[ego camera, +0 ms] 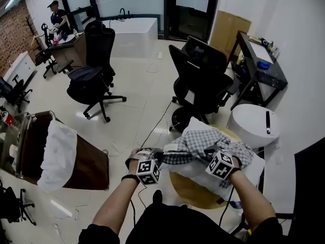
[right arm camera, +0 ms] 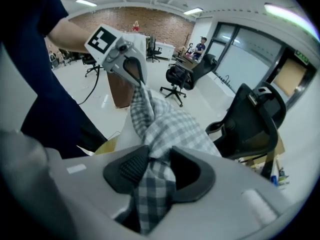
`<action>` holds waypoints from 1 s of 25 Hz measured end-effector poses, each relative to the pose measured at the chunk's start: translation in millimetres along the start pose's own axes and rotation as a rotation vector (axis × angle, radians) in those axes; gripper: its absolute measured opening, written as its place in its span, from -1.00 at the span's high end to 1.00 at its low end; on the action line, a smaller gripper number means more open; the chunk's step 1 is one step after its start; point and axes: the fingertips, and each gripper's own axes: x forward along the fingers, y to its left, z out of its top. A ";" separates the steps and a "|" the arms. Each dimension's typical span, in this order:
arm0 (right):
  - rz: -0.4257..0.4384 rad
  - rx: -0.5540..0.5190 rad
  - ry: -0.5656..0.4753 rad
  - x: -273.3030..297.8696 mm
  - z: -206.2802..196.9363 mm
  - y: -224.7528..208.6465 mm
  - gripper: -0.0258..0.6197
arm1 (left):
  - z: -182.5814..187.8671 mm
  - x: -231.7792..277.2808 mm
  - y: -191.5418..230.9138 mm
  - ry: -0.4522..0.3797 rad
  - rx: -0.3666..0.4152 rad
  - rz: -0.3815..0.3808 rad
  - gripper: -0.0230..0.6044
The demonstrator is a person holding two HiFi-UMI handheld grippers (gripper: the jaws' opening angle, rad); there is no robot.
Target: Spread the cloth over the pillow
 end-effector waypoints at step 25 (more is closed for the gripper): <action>-0.267 0.031 0.127 8.9 -25.8 -145.6 0.82 | -33.8 6.4 26.3 0.022 -0.052 -0.028 0.93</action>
